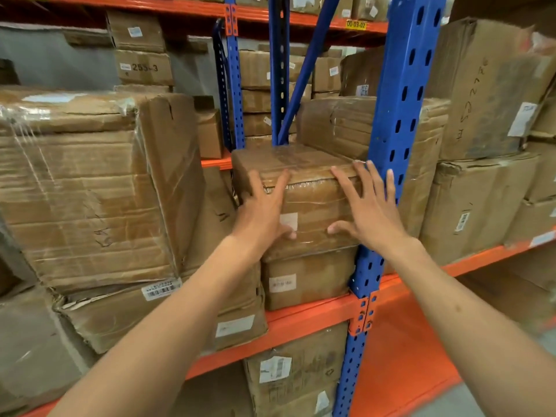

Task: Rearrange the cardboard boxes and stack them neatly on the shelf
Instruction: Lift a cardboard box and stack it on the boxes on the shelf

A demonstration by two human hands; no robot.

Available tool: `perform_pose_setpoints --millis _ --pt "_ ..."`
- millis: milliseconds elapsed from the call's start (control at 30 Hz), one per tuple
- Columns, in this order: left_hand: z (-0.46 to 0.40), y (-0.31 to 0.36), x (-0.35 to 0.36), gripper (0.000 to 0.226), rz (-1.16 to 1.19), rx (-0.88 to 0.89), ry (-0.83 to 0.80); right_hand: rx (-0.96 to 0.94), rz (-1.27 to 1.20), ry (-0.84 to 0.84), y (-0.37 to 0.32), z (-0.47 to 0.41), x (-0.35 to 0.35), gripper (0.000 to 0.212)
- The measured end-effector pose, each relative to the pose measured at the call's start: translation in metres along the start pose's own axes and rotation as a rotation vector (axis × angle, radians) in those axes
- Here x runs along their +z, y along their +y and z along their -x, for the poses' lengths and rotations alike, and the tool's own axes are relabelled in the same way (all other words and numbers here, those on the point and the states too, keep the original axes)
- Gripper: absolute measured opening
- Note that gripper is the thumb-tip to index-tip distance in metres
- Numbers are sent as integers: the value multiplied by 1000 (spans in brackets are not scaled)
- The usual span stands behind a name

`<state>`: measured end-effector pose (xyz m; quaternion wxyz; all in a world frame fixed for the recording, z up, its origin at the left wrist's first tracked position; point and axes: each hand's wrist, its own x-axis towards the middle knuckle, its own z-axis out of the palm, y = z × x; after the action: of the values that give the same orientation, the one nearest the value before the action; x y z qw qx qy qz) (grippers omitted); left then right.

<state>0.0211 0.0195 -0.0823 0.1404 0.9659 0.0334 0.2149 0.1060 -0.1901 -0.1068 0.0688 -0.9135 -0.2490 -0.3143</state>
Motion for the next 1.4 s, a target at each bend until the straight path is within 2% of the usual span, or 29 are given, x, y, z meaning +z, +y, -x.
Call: perform_pose_setpoints --millis 167,300,400,467,567,667,733,833,867,933,1000,1033,1100,1233,1333,1400 --pt "-11 -8 10 118 -8 -3 37 15 37 -2 -1 -11 13 121" --pt "-11 -5 7 120 -3 -12 2 45 7 -33 -1 -11 12 121" --pt "3 -6 -2 123 24 3 -56 106 7 -137 -6 -11 2 123" --pt "23 -13 -10 124 60 71 -24 152 -29 -228 -15 -19 -11 118" --pt "64 -25 -27 111 59 207 181 117 -309 -222 -50 -38 -48 114" --pt "102 -43 -51 94 43 225 318 -42 -608 -189 -103 -60 -96 116" --pt "125 -60 -64 79 5 293 402 -177 -706 -176 -139 -75 -124 111" --pt "157 -95 -72 66 -158 425 667 -366 -750 -160 -187 -91 -157 100" --pt "166 -108 -75 70 -204 385 757 -412 -740 -178 -202 -94 -165 98" --pt "178 -130 -85 91 -158 136 855 -494 -663 -256 -231 -97 -176 101" --pt "184 -147 -96 117 -3 -148 813 -583 -538 -313 -254 -97 -179 108" --pt "184 -153 -100 125 64 -210 758 -622 -488 -307 -262 -96 -177 110" --pt "180 -159 -102 130 183 -194 675 -657 -465 -221 -268 -96 -172 104" --pt "173 -155 -90 126 297 -104 648 -610 -594 -101 -249 -88 -157 83" --pt "171 -153 -82 124 346 -81 615 -530 -714 -54 -223 -76 -147 80" --pt "166 -153 -87 127 435 -100 603 -475 -689 -45 -207 -70 -148 83"
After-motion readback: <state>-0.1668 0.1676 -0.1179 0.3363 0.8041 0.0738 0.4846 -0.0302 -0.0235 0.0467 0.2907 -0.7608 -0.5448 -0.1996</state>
